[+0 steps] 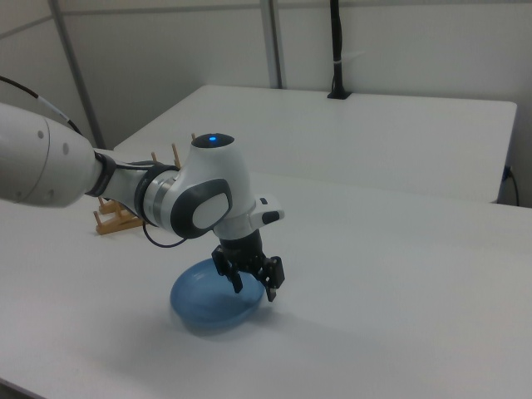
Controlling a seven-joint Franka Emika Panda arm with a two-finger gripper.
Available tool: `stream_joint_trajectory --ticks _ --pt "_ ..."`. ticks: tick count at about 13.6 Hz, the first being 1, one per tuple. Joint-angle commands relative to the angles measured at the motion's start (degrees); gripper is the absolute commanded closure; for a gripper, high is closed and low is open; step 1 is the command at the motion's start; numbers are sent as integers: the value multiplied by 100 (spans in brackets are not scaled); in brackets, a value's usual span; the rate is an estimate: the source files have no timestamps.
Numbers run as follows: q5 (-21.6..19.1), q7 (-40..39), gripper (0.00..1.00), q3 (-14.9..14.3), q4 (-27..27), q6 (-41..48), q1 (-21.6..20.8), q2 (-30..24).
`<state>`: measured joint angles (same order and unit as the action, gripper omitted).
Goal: Place plate in plate rack
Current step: 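Lower the gripper onto the rim of the light blue plate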
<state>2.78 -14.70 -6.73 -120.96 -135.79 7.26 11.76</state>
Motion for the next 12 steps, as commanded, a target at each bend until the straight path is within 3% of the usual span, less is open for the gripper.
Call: stream_joint_trajectory --ticks 1,4,10,12 --pt "73 318 40 -4 -68 -132 56 -33" --pt "73 678 63 -4 -60 -132 47 -24" --pt "73 1039 98 5 11 -132 30 90" --pt "73 1048 100 5 11 -132 39 90"
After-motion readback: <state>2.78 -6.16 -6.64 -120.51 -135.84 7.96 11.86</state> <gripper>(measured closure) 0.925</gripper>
